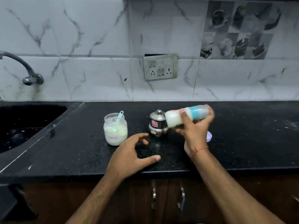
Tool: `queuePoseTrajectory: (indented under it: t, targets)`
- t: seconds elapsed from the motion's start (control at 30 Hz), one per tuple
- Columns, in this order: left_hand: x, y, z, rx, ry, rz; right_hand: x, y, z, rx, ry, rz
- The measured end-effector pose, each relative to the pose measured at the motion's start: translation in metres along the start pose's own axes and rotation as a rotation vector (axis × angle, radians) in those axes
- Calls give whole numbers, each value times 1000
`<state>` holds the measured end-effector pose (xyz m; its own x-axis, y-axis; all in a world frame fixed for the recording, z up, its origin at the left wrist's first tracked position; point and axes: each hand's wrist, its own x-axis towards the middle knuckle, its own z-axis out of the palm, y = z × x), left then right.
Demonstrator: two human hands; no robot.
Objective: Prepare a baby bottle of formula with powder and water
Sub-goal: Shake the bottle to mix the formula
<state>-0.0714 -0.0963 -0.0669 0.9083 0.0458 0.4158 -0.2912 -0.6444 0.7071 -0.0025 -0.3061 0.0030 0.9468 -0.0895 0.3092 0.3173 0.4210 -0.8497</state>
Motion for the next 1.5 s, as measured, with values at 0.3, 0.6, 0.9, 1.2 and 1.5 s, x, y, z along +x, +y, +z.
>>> queuePoseTrajectory:
  t: [0.3,0.6,0.9,1.2,1.5]
  targets:
    - [-1,1,-1,17,6,11,-1,-5,11,-165,-232,57]
    - [1,1,-1,-11,-2,-5,-3,-1,-1,-7,-20,1]
    - [-1,1,1,27,12,-2,1,-3,1,-148,-165,76]
    - [0,0,-3,23,18,1,2,0,13,-152,-205,52]
    - [0,-1,2,-15,35,-2,6,1,5,-51,-43,24]
